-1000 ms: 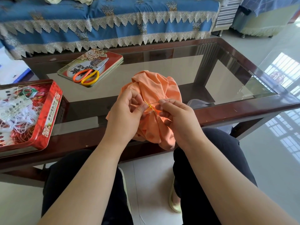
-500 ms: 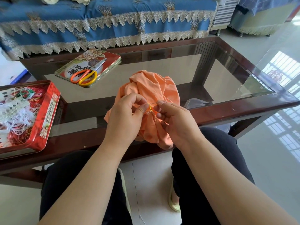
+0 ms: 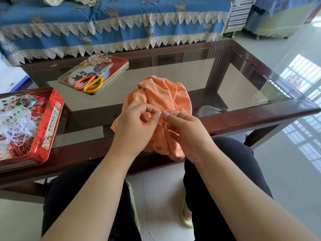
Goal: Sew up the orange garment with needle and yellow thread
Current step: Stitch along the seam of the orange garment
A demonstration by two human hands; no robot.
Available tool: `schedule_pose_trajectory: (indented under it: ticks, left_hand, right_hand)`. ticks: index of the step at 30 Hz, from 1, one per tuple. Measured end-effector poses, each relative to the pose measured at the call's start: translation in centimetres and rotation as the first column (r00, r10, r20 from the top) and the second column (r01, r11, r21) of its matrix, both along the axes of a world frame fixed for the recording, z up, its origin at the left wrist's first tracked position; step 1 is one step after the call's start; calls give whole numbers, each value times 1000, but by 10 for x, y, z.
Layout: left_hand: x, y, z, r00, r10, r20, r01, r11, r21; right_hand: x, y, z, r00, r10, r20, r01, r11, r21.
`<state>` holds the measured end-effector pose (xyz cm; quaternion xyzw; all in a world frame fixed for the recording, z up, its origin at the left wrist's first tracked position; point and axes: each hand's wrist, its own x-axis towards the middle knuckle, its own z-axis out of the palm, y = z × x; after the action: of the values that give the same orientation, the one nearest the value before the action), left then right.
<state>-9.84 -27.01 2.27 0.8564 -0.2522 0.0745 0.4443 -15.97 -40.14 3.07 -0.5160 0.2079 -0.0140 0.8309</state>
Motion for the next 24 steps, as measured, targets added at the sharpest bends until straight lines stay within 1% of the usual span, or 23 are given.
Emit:
schedule_pose_trajectory:
  ticks: [1,2,3,4,5,6,7,8,9,10,12,15,19,24]
  left_hand:
    - [0,1,0,1000,0,-25,0,1000,-2]
    - [1,1,0,999,-4,-50,4,1000,1]
    - [1,1,1,998,-9,-70,9,1000,9]
    - [1,1,1,997,-12,-77,14,1000,20]
    - [0,1,1,997,-16,-71,18,999,33]
    - [0,1,1,998,-21,-59,24,999,45]
    - [-1,1,2,999,-29,-45,31,998,54]
    - [-2,1,2,999,-39,-31,41,997,58]
    - [-2,1,2,999,-49,-13,50,997,64]
    - [-2,1,1,998,-56,9,55,996,73]
    - [-2,3,0,997,-56,47,51,995,90]
    - [-2,5,2,998,-34,46,30,995,91]
    - [-1,8,6,999,-13,-38,16,998,69]
    - [-2,9,10,974,9,-227,-12,1000,-12]
  right_hand:
    - [-1,0,1,1000,1,-1,-1,999,-46]
    - [0,-2,-1,1000,-7,-1,7,992,-128]
    - [1,-4,-3,999,-34,12,36,969,-242]
    - [2,-7,-5,996,-78,54,92,926,-367]
    - [3,-10,-6,985,-110,132,161,861,-483]
    - [4,-12,-6,971,-97,218,209,785,-583]
    - [5,-12,-6,960,-43,278,225,712,-665]
    - [6,-11,-6,953,20,303,217,656,-723]
    - [7,-10,-7,953,65,296,191,630,-753]
    - [8,-9,-8,958,87,272,159,629,-761]
    - [9,-8,-8,968,89,234,121,651,-750]
    - [9,-14,-6,977,85,194,90,661,-745]
    - [8,-14,-7,983,115,141,32,655,-755]
    - [5,-15,-6,988,133,73,-36,673,-739]
